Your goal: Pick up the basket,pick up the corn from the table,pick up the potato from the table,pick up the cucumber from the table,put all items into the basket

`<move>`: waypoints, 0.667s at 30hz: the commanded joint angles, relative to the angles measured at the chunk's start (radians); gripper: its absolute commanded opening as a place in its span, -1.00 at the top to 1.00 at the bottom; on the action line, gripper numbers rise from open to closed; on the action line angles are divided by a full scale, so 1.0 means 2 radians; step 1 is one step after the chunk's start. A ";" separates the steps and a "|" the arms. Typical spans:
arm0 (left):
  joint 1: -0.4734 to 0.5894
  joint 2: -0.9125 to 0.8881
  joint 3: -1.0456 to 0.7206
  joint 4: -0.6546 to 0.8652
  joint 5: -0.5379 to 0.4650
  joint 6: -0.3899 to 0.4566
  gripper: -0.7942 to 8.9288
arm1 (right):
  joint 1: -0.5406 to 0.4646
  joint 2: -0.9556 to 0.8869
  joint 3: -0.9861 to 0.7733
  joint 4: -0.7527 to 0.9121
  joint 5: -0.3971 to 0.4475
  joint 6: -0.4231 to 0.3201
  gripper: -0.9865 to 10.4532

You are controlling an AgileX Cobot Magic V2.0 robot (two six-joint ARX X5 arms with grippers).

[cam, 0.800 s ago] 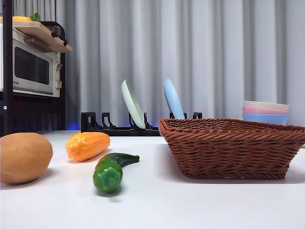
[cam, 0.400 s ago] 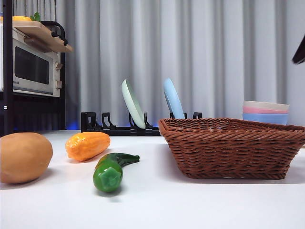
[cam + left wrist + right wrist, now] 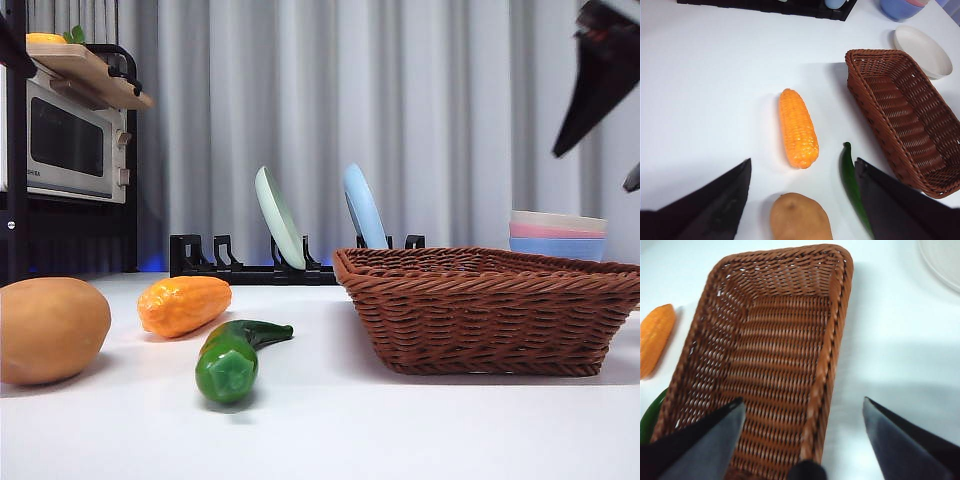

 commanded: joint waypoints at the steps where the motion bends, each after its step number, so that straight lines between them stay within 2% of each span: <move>1: 0.001 0.000 -0.001 0.001 0.004 0.005 0.13 | 0.000 0.055 0.025 0.002 0.003 -0.009 0.11; 12: 0.001 0.000 -0.001 0.001 0.004 0.005 0.13 | 0.012 0.229 0.084 0.004 -0.003 -0.009 0.13; 14: 0.001 0.000 -0.001 0.001 0.004 0.005 0.13 | 0.017 0.244 0.084 0.010 -0.003 -0.009 0.27; 17: 0.001 0.000 -0.001 0.000 0.004 0.005 0.13 | 0.020 0.254 0.084 0.016 0.001 -0.009 0.79; 18: 0.001 0.000 -0.001 0.000 0.004 0.005 0.13 | 0.020 0.254 0.084 0.018 0.001 -0.008 0.86; 20: 0.001 0.004 -0.001 0.000 0.004 0.005 0.13 | 0.020 0.251 0.085 0.018 0.001 -0.001 0.86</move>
